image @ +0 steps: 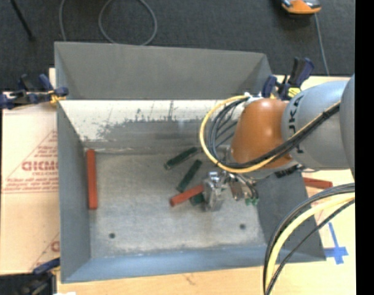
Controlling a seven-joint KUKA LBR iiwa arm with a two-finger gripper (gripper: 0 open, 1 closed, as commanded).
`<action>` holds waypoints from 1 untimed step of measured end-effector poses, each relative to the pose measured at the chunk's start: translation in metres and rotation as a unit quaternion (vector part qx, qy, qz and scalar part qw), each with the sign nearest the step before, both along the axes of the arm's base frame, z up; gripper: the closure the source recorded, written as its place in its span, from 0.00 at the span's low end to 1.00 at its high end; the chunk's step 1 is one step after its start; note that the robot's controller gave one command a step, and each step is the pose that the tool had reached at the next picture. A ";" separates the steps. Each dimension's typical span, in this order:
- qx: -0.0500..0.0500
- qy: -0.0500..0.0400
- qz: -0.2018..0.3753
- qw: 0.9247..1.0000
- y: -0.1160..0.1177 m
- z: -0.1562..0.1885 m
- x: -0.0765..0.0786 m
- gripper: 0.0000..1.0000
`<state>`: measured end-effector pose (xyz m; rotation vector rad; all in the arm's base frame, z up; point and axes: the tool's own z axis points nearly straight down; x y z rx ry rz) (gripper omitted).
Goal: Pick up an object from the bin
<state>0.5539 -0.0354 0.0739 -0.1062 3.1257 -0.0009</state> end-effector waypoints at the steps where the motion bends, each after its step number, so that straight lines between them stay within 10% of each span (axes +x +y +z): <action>1: 0.000 0.004 0.000 1.000 0.000 -0.003 -0.003 0.00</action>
Offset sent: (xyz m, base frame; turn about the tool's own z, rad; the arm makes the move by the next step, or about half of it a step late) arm 0.0000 0.0000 0.0000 0.0000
